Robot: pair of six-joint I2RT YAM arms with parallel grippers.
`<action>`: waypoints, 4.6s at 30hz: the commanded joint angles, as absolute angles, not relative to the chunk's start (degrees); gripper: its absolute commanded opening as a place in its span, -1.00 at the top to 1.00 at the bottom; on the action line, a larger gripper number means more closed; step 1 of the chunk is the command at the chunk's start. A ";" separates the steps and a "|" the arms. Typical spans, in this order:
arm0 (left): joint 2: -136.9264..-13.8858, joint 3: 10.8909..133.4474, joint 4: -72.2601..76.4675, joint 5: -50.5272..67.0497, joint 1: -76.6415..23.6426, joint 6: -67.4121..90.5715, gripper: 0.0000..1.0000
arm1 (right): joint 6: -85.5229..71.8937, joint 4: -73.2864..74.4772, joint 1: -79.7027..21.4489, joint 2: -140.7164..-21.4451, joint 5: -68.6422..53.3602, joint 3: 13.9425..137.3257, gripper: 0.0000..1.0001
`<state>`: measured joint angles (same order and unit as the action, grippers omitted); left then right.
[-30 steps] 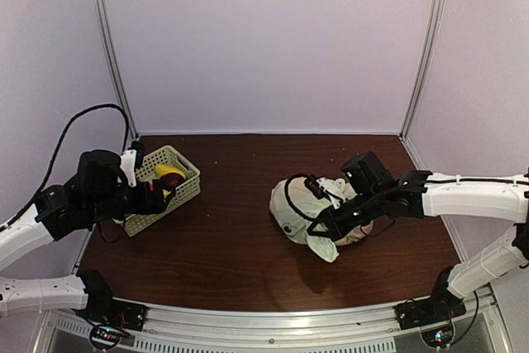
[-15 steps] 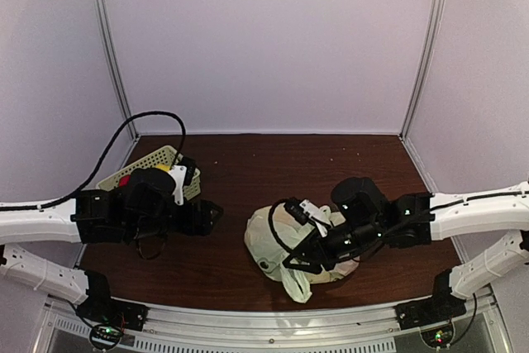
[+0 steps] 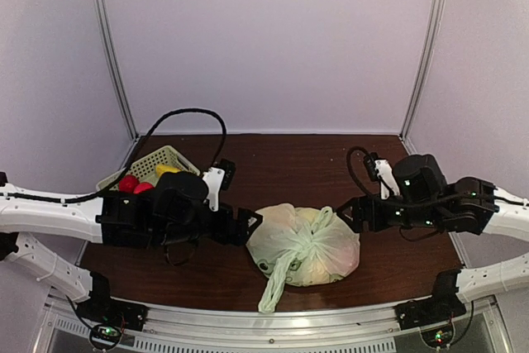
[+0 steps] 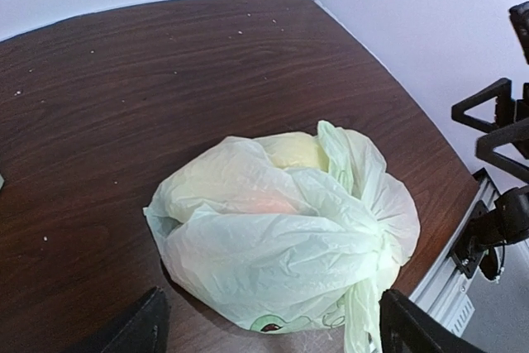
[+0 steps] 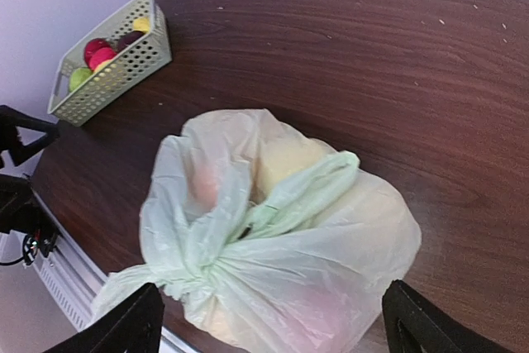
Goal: Untie the knot of the plastic bag and take out the fruit
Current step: Adjust the takeout bag at the center of the board, then untie the bag handles from the takeout bag.
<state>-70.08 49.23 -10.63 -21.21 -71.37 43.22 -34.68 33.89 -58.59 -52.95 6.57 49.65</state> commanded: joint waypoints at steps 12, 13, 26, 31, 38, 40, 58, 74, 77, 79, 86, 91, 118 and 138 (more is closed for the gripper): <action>-81.08 52.82 2.23 -11.84 -72.42 44.92 -0.82 | -43.91 27.26 -52.69 -50.70 -1.95 31.17 -0.66; -81.06 52.51 2.85 -11.52 -72.42 45.32 -0.82 | -44.07 26.45 -52.70 -51.32 -2.27 30.84 -0.62; -77.98 48.34 5.80 -11.89 -72.32 48.65 -0.85 | -40.16 15.99 -52.67 -59.58 -4.51 30.57 0.05; -74.97 46.23 7.81 -12.03 -72.24 49.73 -0.89 | -36.65 13.03 -52.70 -66.83 -3.10 34.63 0.26; -72.43 43.90 7.00 -12.16 -72.16 51.70 -0.90 | -31.99 8.47 -52.71 -77.75 -4.76 43.38 0.33; -72.30 43.78 6.42 -12.43 -72.16 52.04 -0.90 | -30.63 8.30 -52.71 -80.00 -5.10 45.69 0.34; -80.89 58.86 -19.07 -18.97 -69.52 46.62 -0.58 | -34.50 15.42 -52.78 -61.41 -2.71 38.92 -0.11; -91.36 62.90 -16.68 -14.71 -66.34 45.82 -0.75 | -36.01 14.30 -53.10 -59.93 -4.54 38.01 -0.13; -92.11 62.87 -16.96 -15.09 -66.36 46.30 -0.65 | -36.18 13.93 -53.45 -59.70 -4.53 37.61 -0.13; -92.55 62.89 -16.95 -15.20 -66.30 46.46 -0.58 | -36.34 13.65 -53.54 -59.67 -4.48 37.25 -0.13; -93.28 62.75 -16.79 -15.55 -66.27 47.25 -0.14 | -36.50 13.05 -54.08 -59.94 -4.45 36.44 -0.13; -93.19 62.75 -16.70 -15.01 -66.21 47.71 0.28 | -35.13 12.71 -55.07 -60.23 -4.77 36.92 -0.13; -86.69 55.37 -9.23 -12.39 -66.27 52.06 1.00 | -30.26 4.80 -68.29 -82.31 2.91 49.94 0.05; -85.48 54.20 -8.65 -12.81 -66.25 52.61 1.00 | -32.67 1.19 -68.36 -88.03 4.40 51.94 1.00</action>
